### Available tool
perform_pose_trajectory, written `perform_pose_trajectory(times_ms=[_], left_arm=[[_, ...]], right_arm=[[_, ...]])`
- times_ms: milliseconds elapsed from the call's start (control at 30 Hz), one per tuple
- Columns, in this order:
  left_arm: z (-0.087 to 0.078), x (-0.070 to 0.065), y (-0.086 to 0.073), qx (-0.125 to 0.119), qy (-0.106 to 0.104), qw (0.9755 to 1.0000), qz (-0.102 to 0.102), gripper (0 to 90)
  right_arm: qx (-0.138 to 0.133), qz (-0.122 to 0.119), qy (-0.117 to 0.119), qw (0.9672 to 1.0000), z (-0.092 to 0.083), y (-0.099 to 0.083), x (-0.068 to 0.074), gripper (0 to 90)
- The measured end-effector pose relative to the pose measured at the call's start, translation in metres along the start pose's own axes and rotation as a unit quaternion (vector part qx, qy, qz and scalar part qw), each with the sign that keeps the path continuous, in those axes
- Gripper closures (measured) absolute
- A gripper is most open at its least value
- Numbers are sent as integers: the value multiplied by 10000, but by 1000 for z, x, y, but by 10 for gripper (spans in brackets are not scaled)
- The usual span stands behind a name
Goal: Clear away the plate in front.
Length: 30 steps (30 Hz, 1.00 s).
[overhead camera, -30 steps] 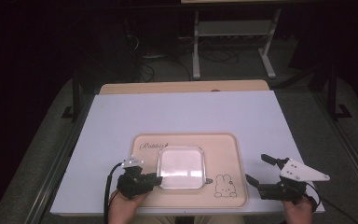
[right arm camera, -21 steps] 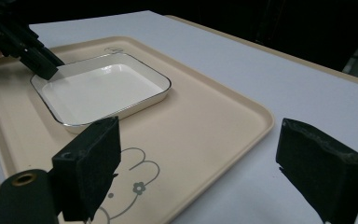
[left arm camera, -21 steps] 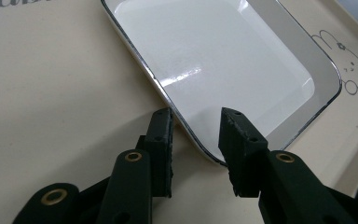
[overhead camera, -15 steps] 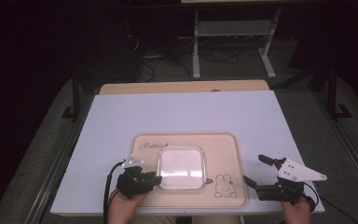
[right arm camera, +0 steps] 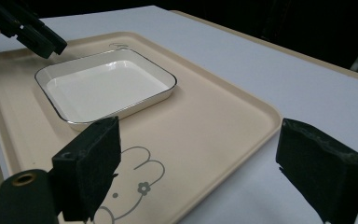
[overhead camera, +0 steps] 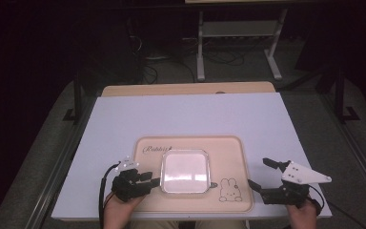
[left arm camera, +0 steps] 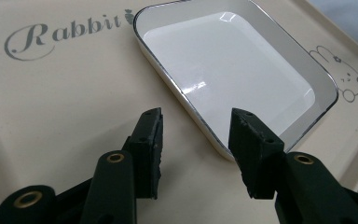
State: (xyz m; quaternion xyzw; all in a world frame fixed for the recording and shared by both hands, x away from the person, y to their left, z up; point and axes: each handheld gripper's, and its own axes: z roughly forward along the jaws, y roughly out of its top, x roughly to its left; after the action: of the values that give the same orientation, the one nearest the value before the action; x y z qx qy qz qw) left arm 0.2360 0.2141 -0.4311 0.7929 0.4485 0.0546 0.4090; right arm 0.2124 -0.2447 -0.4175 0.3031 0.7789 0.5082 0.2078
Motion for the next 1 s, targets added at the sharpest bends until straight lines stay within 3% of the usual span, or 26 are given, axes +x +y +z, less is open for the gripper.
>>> perform_pose_trajectory(times_ms=[200, 800, 1000], left_arm=[[-4, 0, -1, -80, 52, 9997, 230, 514], [-16, 8, 1, -371, 129, 9979, 517, 457], [-21, 14, 2, -412, 159, 9976, 531, 443]], right_arm=[[-8, -42, 47, 10000, 1, 2, 2, 130], [29, -38, 80, 10000, 2, 1, 1, 130], [38, -15, 80, 10000, 2, 1, 0, 130]])
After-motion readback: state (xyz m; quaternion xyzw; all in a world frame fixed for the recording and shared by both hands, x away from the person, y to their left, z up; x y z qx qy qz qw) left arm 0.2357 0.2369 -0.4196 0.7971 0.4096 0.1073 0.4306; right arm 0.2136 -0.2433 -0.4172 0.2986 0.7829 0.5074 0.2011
